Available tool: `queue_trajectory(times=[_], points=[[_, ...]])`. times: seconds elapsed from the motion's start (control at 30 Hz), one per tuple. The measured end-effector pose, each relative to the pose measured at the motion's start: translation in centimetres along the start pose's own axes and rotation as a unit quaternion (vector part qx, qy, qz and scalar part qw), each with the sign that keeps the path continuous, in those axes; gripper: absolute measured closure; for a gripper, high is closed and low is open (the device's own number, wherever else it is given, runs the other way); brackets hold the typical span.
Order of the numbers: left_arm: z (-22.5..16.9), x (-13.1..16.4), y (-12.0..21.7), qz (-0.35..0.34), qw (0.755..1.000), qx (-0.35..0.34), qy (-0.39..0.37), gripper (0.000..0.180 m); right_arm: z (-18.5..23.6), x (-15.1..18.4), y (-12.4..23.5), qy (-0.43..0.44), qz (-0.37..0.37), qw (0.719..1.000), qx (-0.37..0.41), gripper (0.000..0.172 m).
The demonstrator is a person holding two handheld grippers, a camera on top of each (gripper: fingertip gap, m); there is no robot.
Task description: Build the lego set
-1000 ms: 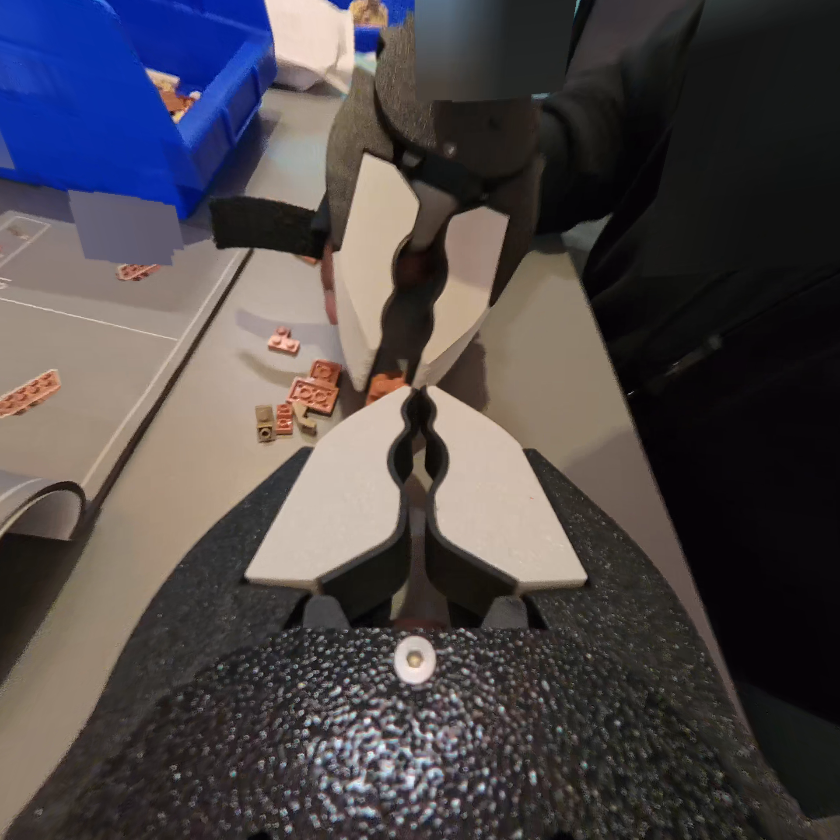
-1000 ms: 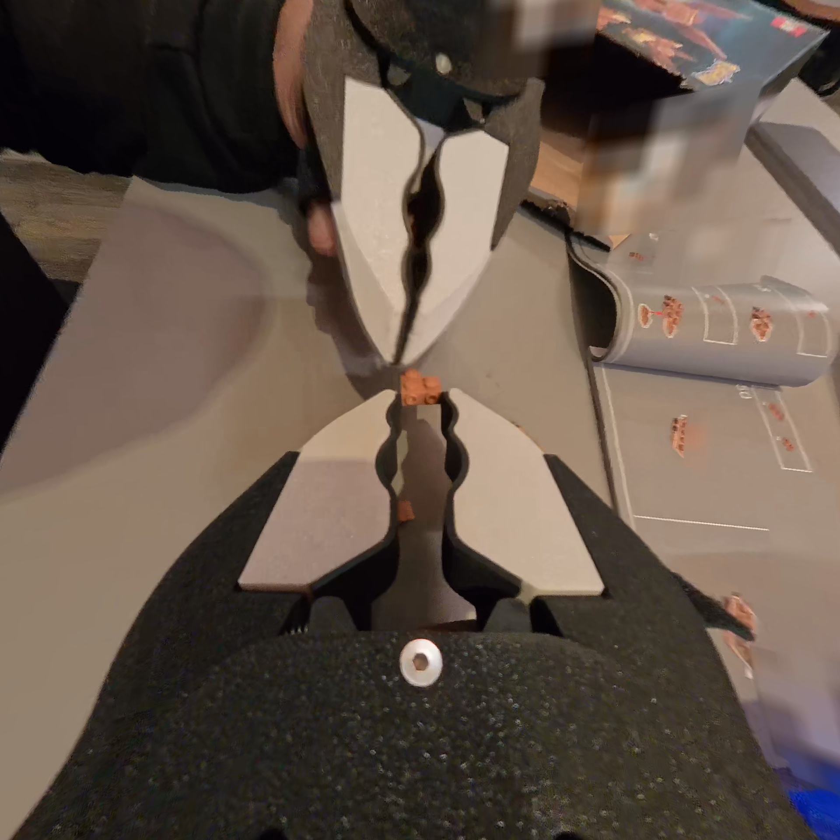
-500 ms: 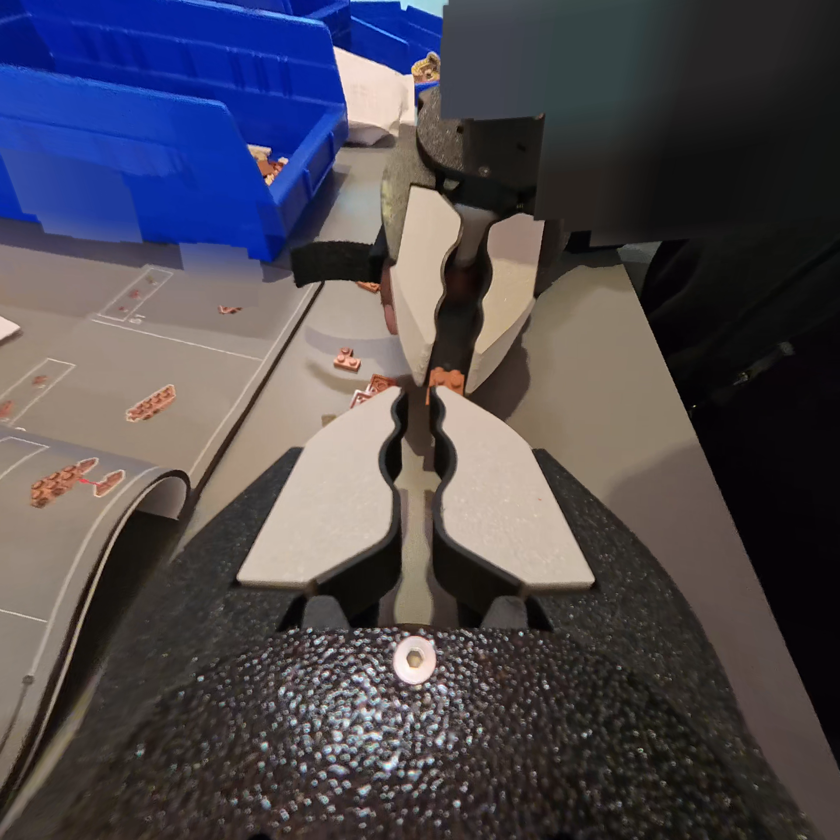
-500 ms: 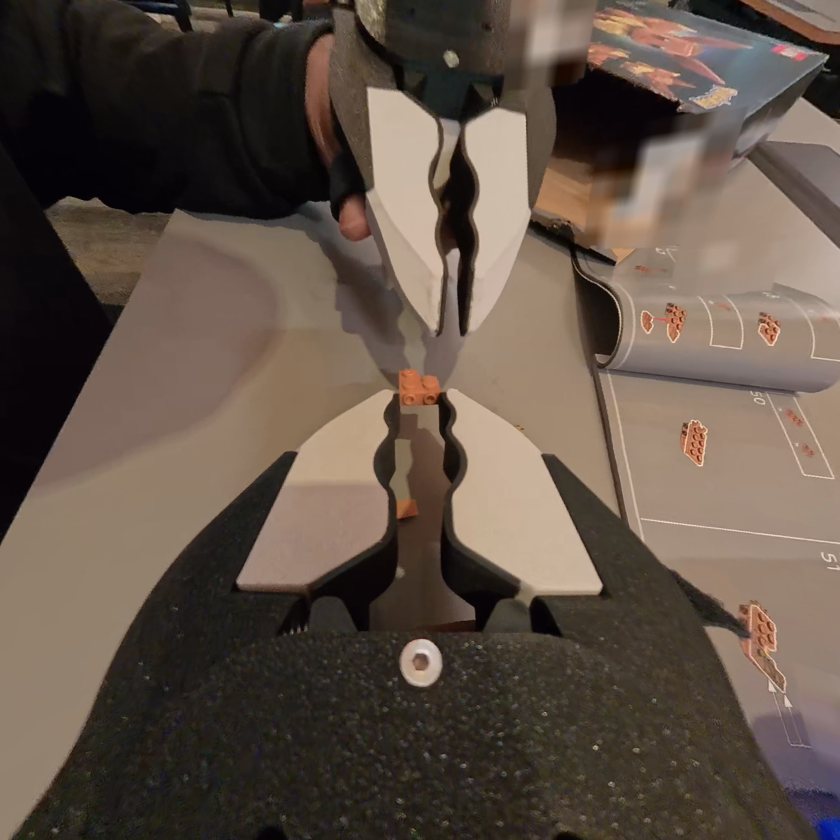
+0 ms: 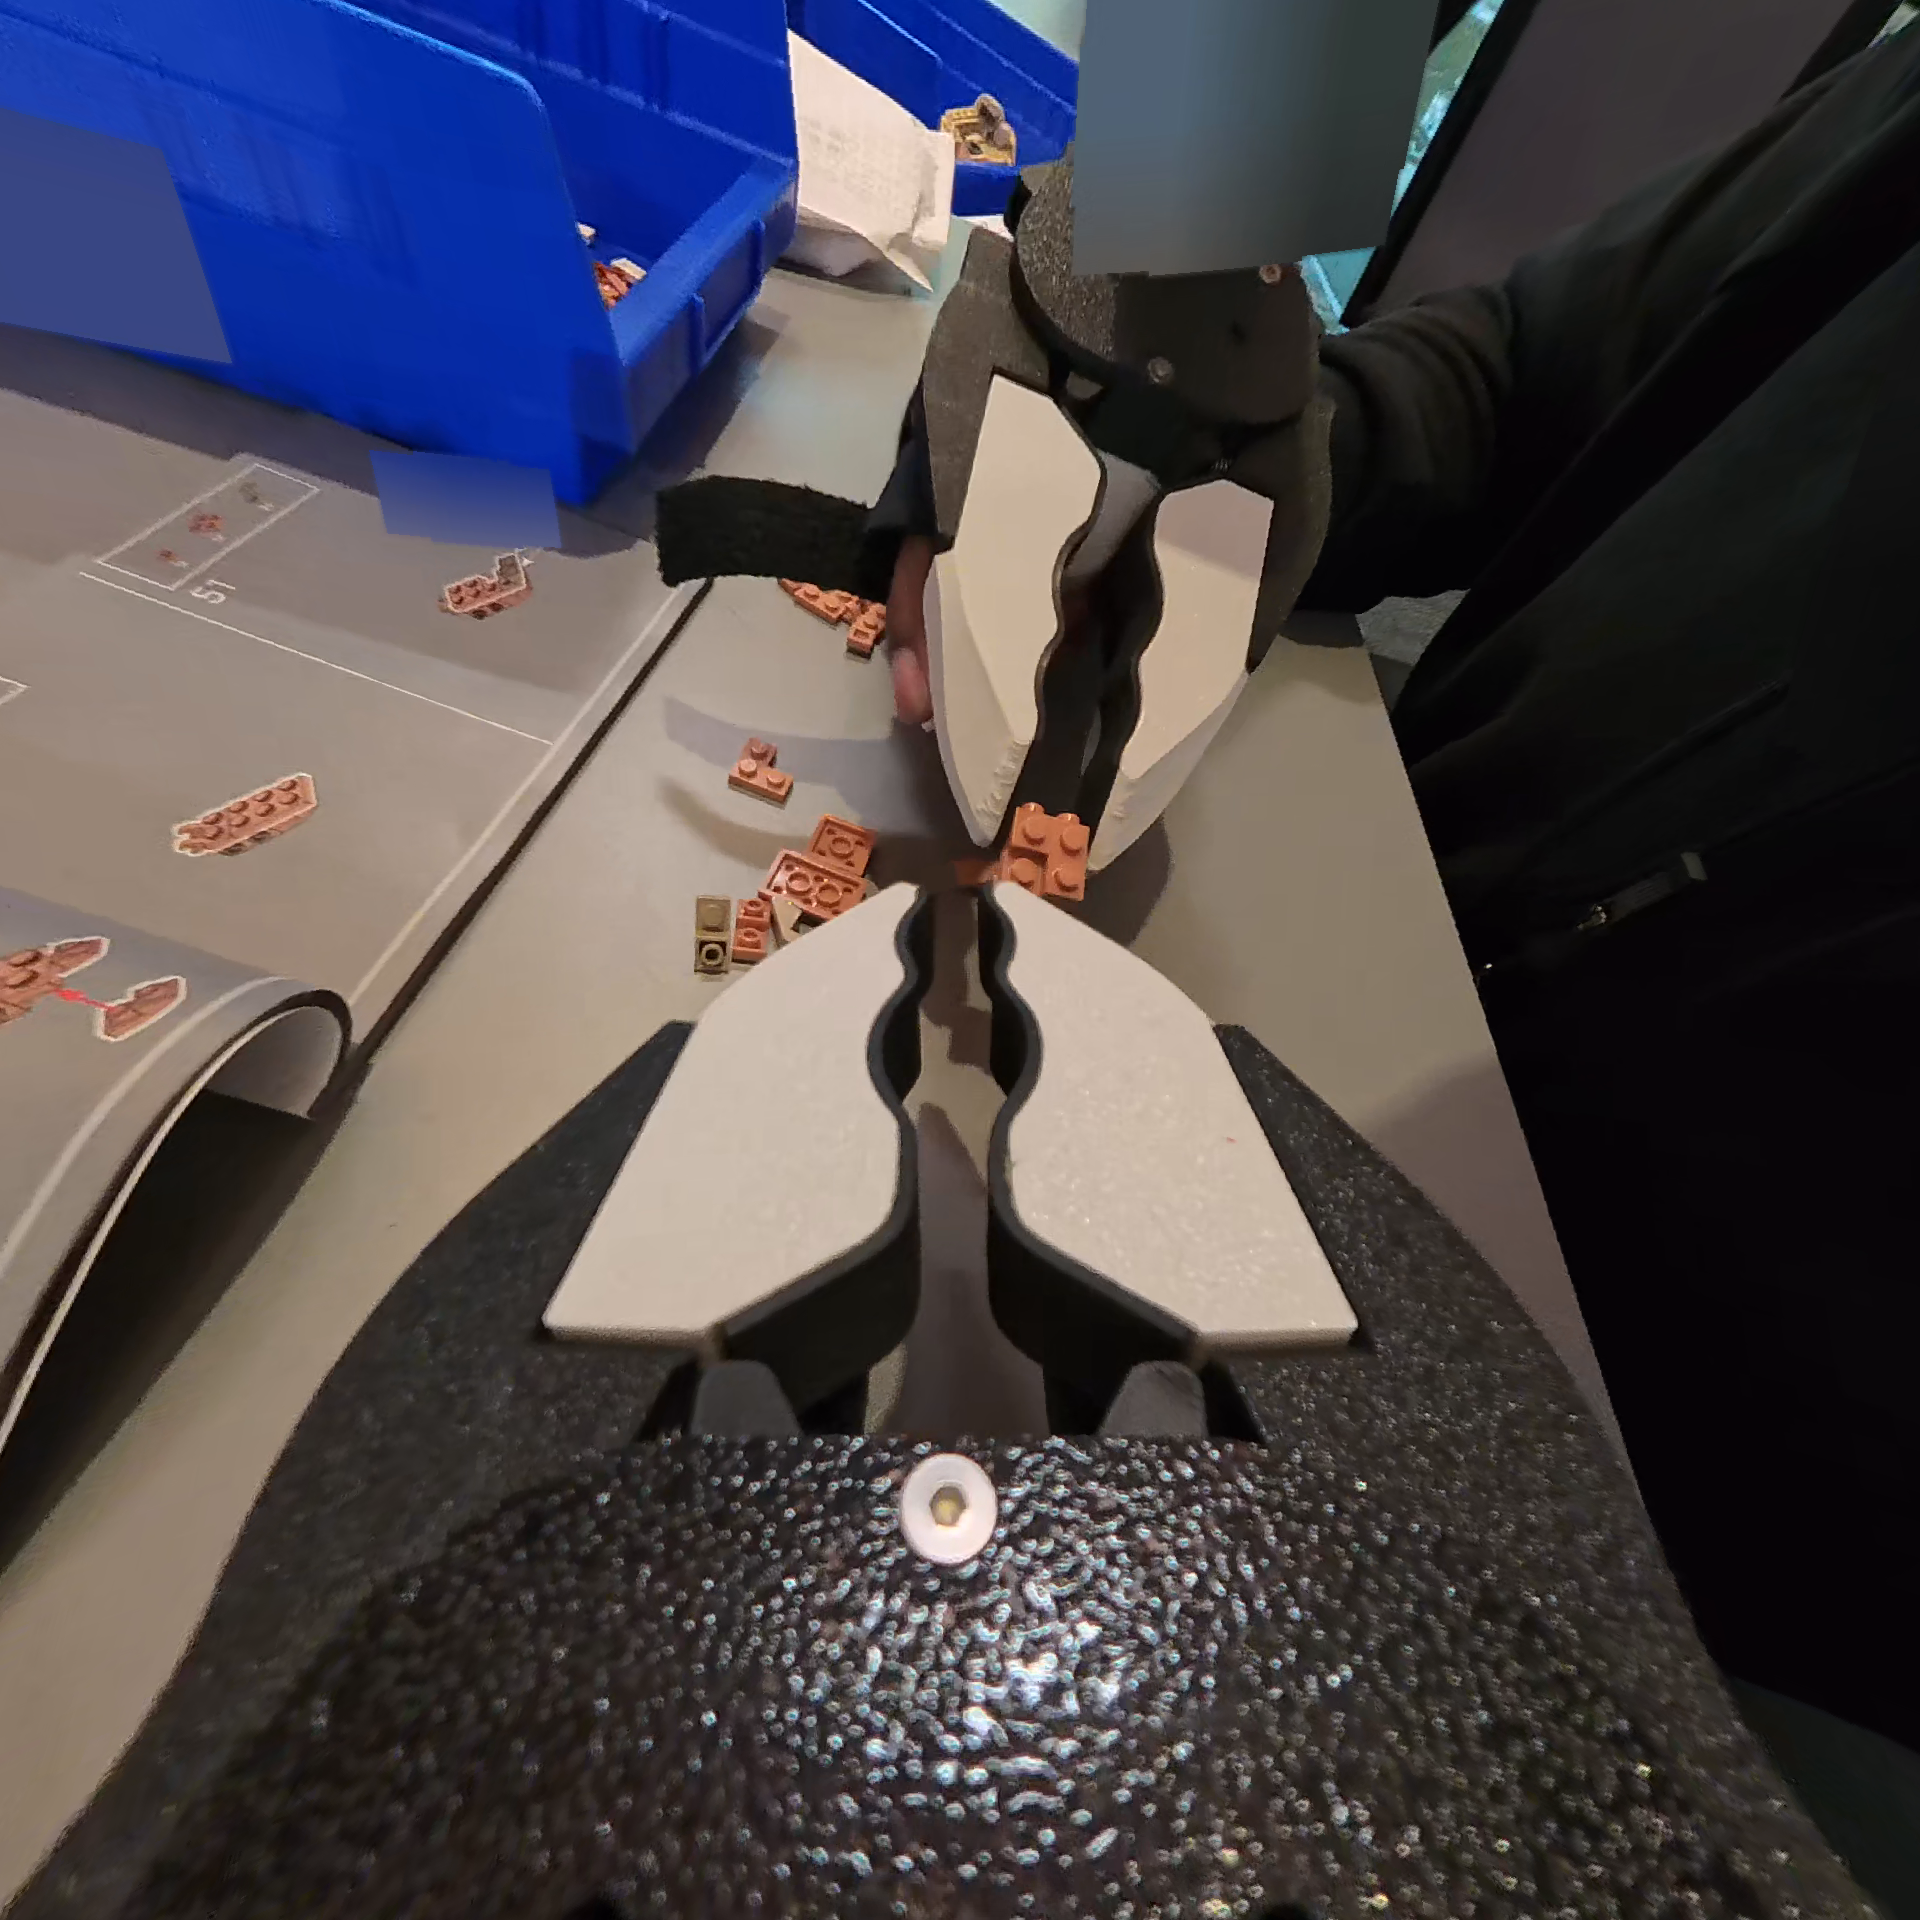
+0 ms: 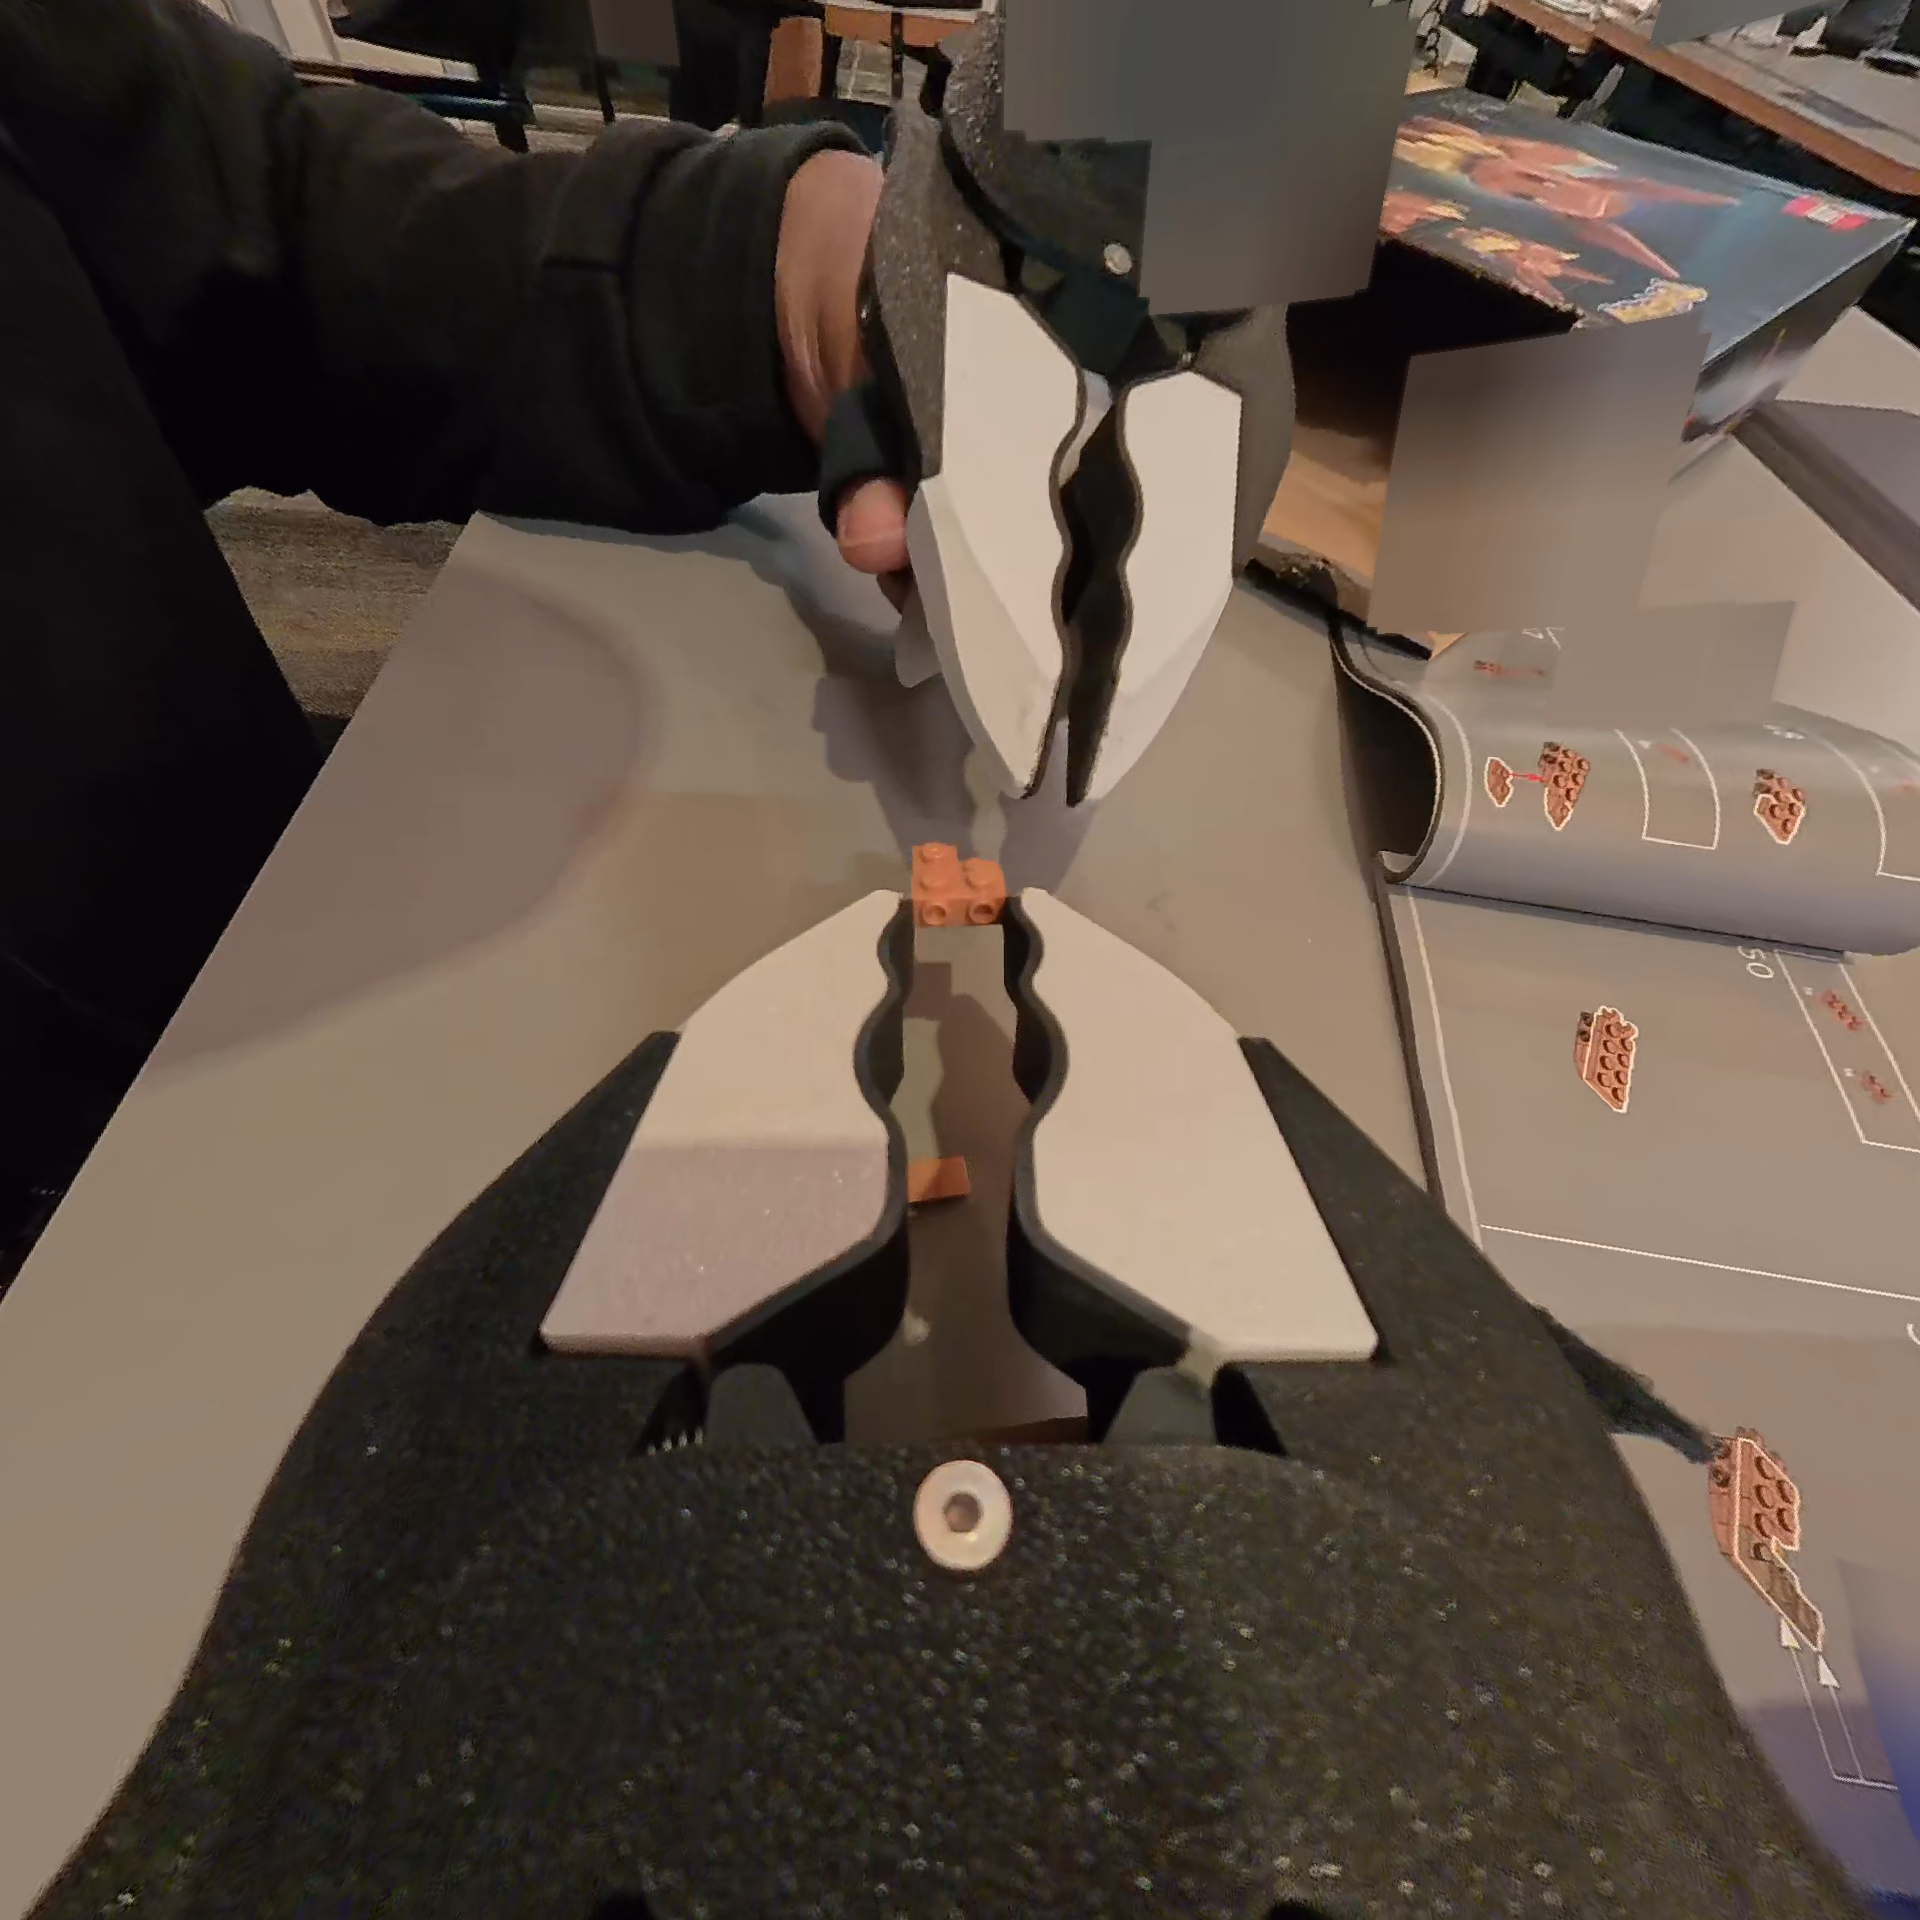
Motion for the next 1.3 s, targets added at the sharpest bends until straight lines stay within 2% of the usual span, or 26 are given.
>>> queue_trajectory(times=[0.97, 1.1, 1.3], points=[[0.0, 0.2, -0.1, 0.015, 1.000, -0.018, -0.019, 0.173, -0.3, 0.0, -0.2, -0.019, 0.003, 1.000, 0.006, 0.156], [0.1, 0.1, -0.1, 0.016, 0.999, -0.024, -0.020, 0.173, -0.8, -0.1, -0.3, -0.047, 0.008, 0.998, 0.040, 0.156], [0.6, 0.2, 0.0, 0.015, 0.999, -0.042, -0.014, 0.172, -2.5, 0.1, 0.2, -0.139, 0.016, 0.978, 0.158, 0.156]])
Point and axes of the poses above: each gripper's, where its closed fingertips meet, y back along the fingers, x out of its underside, z = x × y across the jaws, the point moved 6 cm from there along y, back along the fingers, and after that the axes turned 4 degrees about -y, right-handed, at the moved point
